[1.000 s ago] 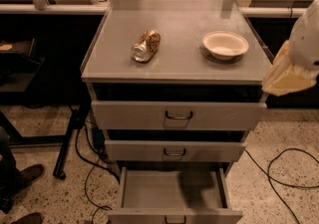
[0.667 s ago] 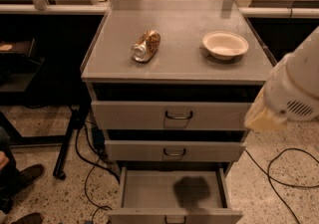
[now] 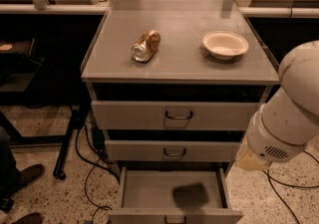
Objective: Close bottom drawer
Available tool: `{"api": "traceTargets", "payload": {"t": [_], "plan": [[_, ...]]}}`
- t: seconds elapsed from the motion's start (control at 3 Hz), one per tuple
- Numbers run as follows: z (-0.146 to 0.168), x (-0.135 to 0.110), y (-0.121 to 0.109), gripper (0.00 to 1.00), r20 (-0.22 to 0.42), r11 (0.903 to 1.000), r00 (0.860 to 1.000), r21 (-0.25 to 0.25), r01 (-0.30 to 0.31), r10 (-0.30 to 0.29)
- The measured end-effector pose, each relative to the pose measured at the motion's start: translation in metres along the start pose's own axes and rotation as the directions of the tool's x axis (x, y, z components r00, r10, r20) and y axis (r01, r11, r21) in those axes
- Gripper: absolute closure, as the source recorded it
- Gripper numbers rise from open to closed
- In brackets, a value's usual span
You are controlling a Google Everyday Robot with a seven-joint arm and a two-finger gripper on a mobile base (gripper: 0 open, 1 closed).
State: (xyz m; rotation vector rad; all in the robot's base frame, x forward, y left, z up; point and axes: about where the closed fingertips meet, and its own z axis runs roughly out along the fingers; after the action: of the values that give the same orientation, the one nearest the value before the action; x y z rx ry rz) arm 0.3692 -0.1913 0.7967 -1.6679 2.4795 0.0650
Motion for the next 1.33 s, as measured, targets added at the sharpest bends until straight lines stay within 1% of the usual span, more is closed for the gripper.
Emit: {"api": "traceTargets", "payload": {"t": [0.33,0.67,1.0,1.33], "plan": [[0.0,0.0,0.0,1.0,0.0,1.0,1.0,0.0,0.0,0.0],[0.07,0.004,0.034,1.0,-0.033,0.9927,0.997,-0.093,-0.076,0.073],[0.154,0.016,0.08,1.0,-0.099,0.9622,0.982,-0.208,-0.176,0.158],[0.154,0.016,0.08,1.0,-0.099,0.9622,0.982,-0.208,-0.176,0.158]]}}
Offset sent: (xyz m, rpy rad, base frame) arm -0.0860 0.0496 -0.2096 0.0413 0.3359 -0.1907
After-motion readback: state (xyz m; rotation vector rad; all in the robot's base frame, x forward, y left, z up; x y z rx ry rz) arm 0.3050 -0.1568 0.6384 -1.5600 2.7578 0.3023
